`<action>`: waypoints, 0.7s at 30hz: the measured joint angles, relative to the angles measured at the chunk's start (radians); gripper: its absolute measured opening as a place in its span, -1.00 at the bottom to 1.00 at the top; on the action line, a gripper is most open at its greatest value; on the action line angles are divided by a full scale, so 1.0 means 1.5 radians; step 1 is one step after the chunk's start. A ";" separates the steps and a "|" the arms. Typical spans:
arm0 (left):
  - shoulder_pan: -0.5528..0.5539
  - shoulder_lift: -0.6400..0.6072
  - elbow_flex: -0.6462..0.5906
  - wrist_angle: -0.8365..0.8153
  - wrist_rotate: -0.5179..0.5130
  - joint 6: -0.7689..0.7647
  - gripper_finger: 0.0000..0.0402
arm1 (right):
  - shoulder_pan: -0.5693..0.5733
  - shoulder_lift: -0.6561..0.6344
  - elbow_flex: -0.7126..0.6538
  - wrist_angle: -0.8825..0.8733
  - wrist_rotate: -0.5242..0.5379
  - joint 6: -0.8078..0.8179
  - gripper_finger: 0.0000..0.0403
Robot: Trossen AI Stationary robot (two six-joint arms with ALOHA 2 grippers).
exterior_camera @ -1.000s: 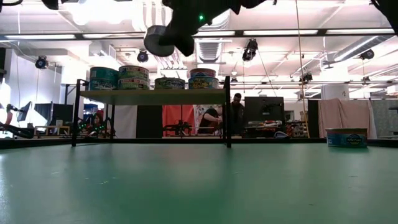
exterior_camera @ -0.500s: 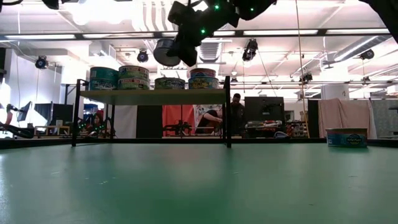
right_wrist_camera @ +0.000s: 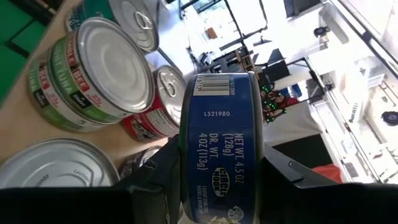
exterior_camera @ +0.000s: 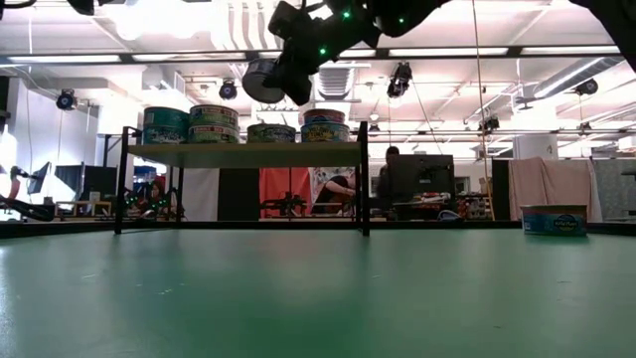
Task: Stack canned seafood by type on shelf
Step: Stack the center dark blue tuna can on top of the dark blue tuna can on the shelf
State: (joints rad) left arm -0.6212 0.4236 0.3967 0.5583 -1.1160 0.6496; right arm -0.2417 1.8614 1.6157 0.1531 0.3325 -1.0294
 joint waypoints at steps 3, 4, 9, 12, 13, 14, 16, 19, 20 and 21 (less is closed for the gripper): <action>0.000 0.000 0.000 0.000 0.000 0.000 -0.03 | -0.005 0.001 0.000 0.006 -0.007 0.000 -0.35; 0.000 0.000 0.000 0.000 0.000 0.000 -0.03 | -0.007 0.001 0.000 0.006 -0.016 0.005 -0.35; 0.000 0.001 0.000 -0.004 0.000 0.000 -0.03 | -0.017 0.001 0.000 0.013 -0.038 0.023 -0.35; 0.000 0.001 0.000 -0.006 0.000 0.000 -0.03 | -0.018 0.001 0.000 0.028 -0.038 0.023 -0.35; 0.000 0.001 0.000 -0.006 0.000 0.001 -0.03 | -0.019 0.001 -0.001 0.033 -0.041 0.023 -0.35; 0.000 0.001 0.000 -0.006 0.000 0.003 -0.03 | -0.019 0.001 -0.001 0.034 -0.051 0.024 -0.35; 0.000 0.001 0.000 -0.007 0.000 0.008 -0.03 | -0.020 0.001 -0.001 0.042 -0.067 0.029 -0.35; 0.000 0.002 0.000 -0.009 0.000 0.011 -0.04 | -0.021 0.001 -0.001 0.051 -0.078 0.032 -0.35; 0.000 0.002 0.000 -0.009 0.000 0.011 -0.04 | -0.022 0.001 -0.001 0.055 -0.087 0.034 -0.35; 0.000 0.002 0.000 -0.009 0.000 0.011 -0.04 | -0.023 0.001 -0.001 0.061 -0.097 0.039 -0.35</action>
State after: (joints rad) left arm -0.6212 0.4259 0.3968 0.5446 -1.1156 0.6669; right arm -0.2767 1.8629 1.6146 0.2442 0.1875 -0.9705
